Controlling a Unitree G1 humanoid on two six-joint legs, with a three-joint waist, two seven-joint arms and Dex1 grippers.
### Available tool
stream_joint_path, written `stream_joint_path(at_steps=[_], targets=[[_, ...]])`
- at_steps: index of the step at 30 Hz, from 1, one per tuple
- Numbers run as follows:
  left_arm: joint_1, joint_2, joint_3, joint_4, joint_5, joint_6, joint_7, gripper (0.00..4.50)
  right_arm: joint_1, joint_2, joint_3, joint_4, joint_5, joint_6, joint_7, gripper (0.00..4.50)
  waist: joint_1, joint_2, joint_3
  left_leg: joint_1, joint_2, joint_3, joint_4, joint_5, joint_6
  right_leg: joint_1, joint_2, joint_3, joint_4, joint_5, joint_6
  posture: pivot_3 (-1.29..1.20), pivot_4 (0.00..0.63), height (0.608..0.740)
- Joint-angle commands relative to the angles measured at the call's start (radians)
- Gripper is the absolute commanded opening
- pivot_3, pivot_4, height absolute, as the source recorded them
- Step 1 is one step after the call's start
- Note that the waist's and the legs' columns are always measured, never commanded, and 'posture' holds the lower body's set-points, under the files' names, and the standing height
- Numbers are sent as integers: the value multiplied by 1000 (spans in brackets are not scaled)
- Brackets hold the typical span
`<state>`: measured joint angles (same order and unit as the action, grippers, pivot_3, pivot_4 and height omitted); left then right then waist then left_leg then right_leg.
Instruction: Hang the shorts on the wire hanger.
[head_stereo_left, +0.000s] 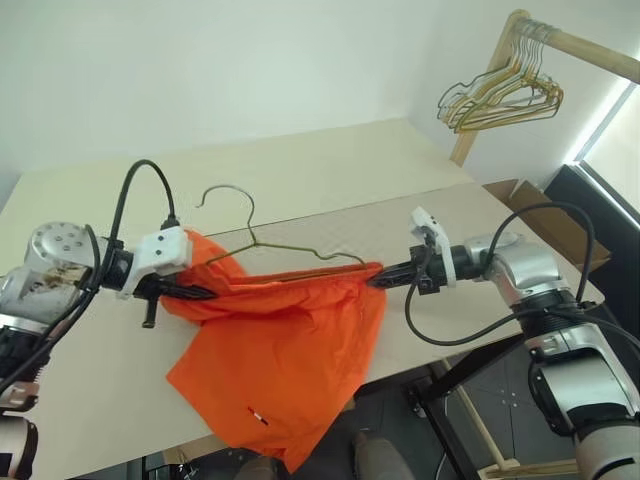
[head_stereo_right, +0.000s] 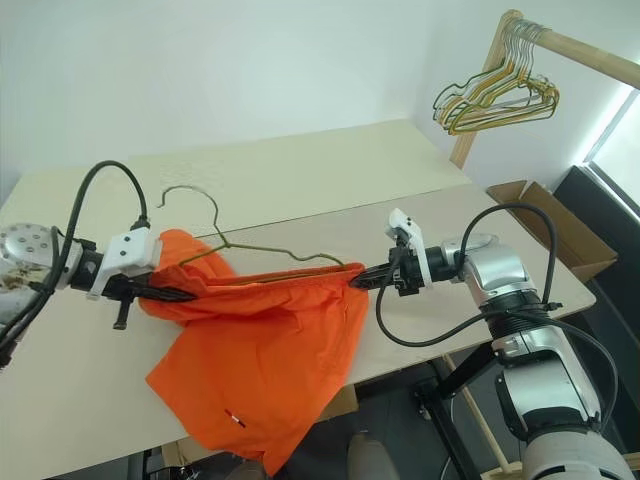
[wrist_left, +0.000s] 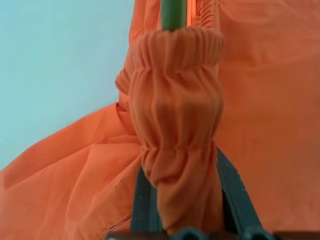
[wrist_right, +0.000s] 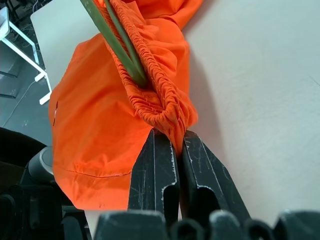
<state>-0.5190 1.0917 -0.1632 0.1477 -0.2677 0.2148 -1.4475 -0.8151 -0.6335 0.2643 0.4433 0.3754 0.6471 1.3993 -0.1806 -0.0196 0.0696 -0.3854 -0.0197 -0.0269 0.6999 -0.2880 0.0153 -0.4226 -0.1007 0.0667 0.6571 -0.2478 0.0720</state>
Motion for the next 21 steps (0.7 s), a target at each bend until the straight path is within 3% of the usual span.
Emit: stream_joint_path(at_steps=[1, 10, 21], targets=[[17, 112, 10, 82, 129, -2, 17, 0, -16, -106, -58, 51, -48, -5, -9, 13, 0, 0, 0, 0, 0, 0, 0, 0, 0, 0, 0, 0, 0, 0, 0, -100, 35, 740], [-56, 59, -51, 164, 222, 95, 192, 0, -16, -111, -59, 43, -45, -6, -3, 13, 1, 0, 0, 0, -1, 0, 0, 0, 0, 0, 0, 0, 0, 0, 0, -106, 36, 740], [-11, 98, -114, 149, 277, 2, 136, 0, -20, -111, -66, 27, -32, -10, 10, 13, -2, 0, 0, 0, 0, 0, 0, 0, 0, 0, 0, 0, 0, 0, 0, -114, 36, 740]])
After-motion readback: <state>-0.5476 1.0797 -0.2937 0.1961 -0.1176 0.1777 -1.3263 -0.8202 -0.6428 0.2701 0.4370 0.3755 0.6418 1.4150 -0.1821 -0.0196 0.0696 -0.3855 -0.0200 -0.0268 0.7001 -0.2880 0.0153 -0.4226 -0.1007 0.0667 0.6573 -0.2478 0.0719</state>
